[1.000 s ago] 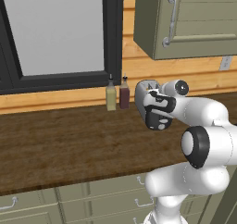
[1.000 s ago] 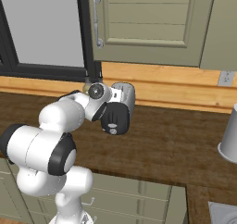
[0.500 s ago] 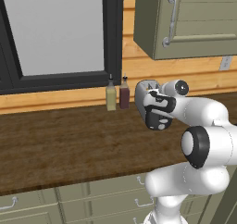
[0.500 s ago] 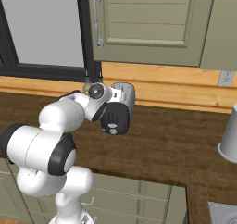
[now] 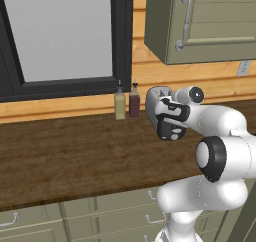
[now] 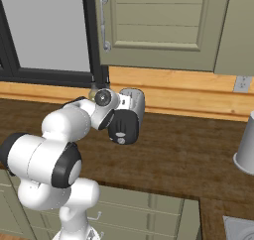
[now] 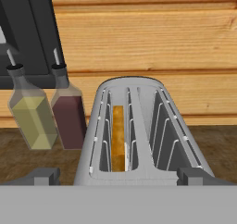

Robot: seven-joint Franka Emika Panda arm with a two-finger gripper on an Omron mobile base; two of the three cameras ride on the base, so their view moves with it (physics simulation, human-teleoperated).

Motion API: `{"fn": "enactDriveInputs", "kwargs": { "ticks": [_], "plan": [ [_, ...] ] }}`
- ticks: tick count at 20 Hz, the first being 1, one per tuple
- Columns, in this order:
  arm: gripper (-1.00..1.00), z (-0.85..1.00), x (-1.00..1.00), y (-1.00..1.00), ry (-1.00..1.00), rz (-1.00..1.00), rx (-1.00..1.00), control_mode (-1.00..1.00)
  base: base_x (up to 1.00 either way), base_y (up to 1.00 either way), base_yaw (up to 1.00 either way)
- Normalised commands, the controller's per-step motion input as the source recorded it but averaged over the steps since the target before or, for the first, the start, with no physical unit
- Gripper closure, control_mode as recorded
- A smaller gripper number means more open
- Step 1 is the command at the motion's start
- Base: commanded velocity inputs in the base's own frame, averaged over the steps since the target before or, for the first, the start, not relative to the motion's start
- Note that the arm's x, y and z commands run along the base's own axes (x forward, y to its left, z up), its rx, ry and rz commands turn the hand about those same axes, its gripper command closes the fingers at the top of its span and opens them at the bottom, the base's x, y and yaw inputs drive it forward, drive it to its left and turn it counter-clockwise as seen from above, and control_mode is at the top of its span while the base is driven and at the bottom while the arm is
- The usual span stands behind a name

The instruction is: Start the toaster. Once the lever pops up, take the bread to the plate on the dining counter.

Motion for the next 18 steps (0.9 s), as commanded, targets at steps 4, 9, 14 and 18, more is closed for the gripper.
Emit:
{"fn": "enactDriveInputs", "kwargs": {
  "ticks": [4, 9, 14, 18],
  "plan": [
    [-1.00, 0.00, 0.00, 0.00, 0.00, 0.00, 0.00, -1.00, 0.00, 0.00, 0.00],
    [-1.00, 0.00, 0.00, 0.00, 0.00, 0.00, 0.00, -1.00, 0.00, 0.00, 0.00],
    [-1.00, 0.00, 0.00, 0.00, 0.00, 0.00, 0.00, -1.00, 0.00, 0.00, 0.00],
    [-1.00, 0.00, 0.00, 0.00, 0.00, 0.00, 0.00, -1.00, 0.00, 0.00, 0.00]
  ]
}}
